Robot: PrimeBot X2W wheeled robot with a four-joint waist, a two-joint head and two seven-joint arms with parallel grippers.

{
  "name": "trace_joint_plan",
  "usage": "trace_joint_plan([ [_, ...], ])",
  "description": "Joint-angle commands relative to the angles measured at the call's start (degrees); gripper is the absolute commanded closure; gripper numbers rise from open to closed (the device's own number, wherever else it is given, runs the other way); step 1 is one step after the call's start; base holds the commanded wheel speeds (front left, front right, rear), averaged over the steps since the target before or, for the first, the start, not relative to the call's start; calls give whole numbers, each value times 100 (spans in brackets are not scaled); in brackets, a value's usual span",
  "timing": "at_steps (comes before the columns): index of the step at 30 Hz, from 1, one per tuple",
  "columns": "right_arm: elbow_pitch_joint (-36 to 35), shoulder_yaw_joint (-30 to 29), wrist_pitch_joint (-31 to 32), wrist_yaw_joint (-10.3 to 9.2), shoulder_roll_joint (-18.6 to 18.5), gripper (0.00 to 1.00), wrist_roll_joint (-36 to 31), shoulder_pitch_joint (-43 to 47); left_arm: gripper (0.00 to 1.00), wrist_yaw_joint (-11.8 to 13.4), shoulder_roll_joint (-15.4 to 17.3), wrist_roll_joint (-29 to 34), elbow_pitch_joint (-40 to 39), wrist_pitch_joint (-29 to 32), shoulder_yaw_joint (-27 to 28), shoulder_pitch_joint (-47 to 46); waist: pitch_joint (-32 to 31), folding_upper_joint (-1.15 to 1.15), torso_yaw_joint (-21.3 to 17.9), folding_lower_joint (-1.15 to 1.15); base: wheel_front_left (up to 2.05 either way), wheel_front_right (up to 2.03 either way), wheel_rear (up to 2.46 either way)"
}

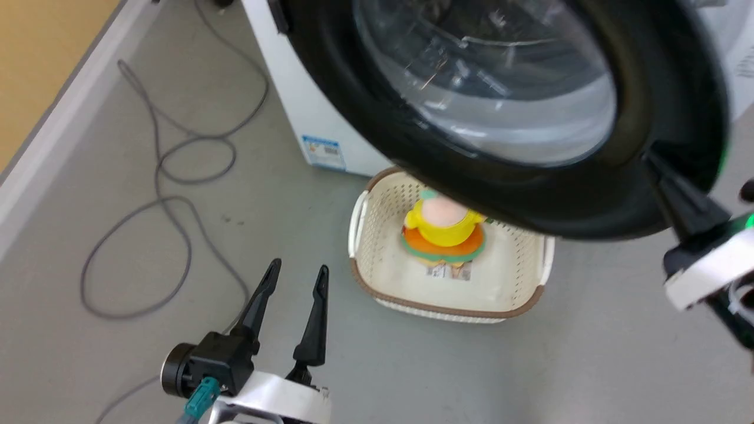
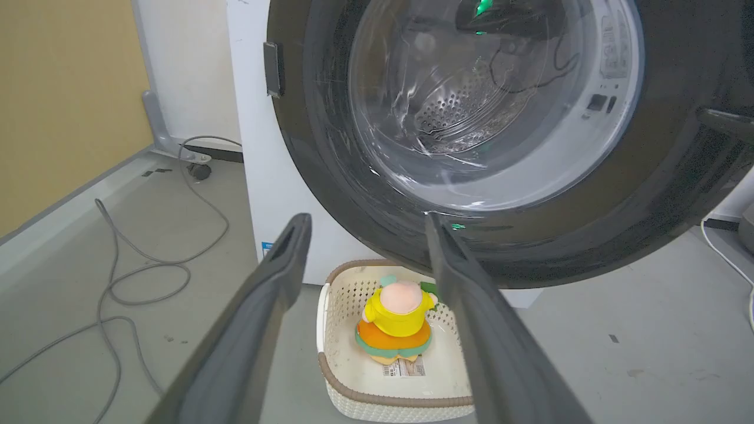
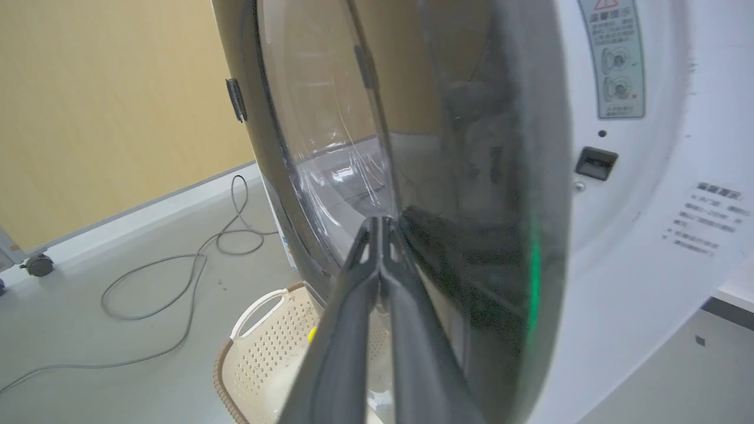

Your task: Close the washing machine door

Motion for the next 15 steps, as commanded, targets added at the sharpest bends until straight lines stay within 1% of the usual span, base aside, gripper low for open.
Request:
trace_joint_plan([
  [1,118,-15,29,1,-99,100,148,-223,0,-19,-27,49,-32,-25,22,-116,172,0,134,0,0,0,0],
  [5,462,89,124,1,-387,100,421,-722,0,-42,-82,73,-95,-25,63,-220,378,0,238,0,0,0,0],
  [8,731,156,209,1,-520,100,542,-1099,0,-59,-111,94,-133,-25,79,-280,509,0,295,0,0,0,0],
  [15,1548,157,450,1,-701,100,871,-2104,0,-95,-154,107,-167,-25,57,-432,774,0,398,0,0,0,0],
])
